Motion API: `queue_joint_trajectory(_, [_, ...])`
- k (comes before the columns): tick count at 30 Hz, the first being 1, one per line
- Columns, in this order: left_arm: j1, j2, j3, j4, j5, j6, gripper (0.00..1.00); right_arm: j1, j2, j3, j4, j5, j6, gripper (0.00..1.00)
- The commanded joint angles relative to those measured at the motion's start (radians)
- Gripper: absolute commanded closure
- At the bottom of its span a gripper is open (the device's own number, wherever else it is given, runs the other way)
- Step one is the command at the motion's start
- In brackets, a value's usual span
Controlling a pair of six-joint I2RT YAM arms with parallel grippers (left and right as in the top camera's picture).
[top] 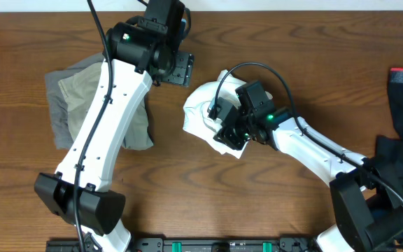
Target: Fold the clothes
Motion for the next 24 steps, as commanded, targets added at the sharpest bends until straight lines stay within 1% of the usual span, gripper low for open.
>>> queue_joint_trajectory(1, [0.002,0.000,0.005,-0.004,-0.005,-0.010,0.27,0.008,0.008,0.003,0.028,-0.006,-0.009,0.53])
queue_joint_trajectory(4, [0.002,0.000,0.005,-0.011,-0.005,-0.010,0.26,0.008,0.026,0.003,0.031,-0.006,-0.008,0.57])
queue_joint_trajectory(7, [0.002,0.000,0.005,-0.018,-0.005,-0.010,0.26,0.008,0.041,0.003,0.011,-0.006,0.000,0.64])
queue_joint_trajectory(9, [0.002,0.000,0.005,-0.017,-0.005,-0.010,0.27,0.008,0.040,0.003,0.005,-0.006,0.000,0.64])
queue_joint_trajectory(11, [0.002,0.000,0.005,-0.017,-0.005,-0.010,0.26,0.008,0.040,0.004,0.004,-0.006,0.003,0.68])
queue_joint_trajectory(15, [0.002,0.000,0.005,-0.016,-0.005,-0.010,0.27,0.008,0.040,0.004,-0.005,-0.006,0.003,0.70])
queue_joint_trajectory(18, [0.002,0.000,0.005,-0.017,-0.005,-0.010,0.26,0.008,0.040,0.005,-0.014,-0.005,0.002,0.84])
queue_joint_trajectory(19, [0.002,0.000,0.005,-0.017,-0.005,-0.010,0.27,0.008,0.040,0.006,-0.015,-0.005,0.003,0.93])
queue_joint_trajectory(20, [0.002,0.000,0.005,-0.017,-0.005,-0.010,0.26,0.008,0.040,0.006,-0.015,-0.003,0.003,0.99])
queue_joint_trajectory(22, [0.002,0.000,0.005,-0.017,-0.005,-0.010,0.27,0.007,0.034,0.008,-0.018,0.021,0.005,0.99])
queue_joint_trajectory(24, [0.002,0.000,0.005,-0.017,-0.005,-0.010,0.26,0.006,0.011,0.008,-0.027,0.088,0.027,0.99])
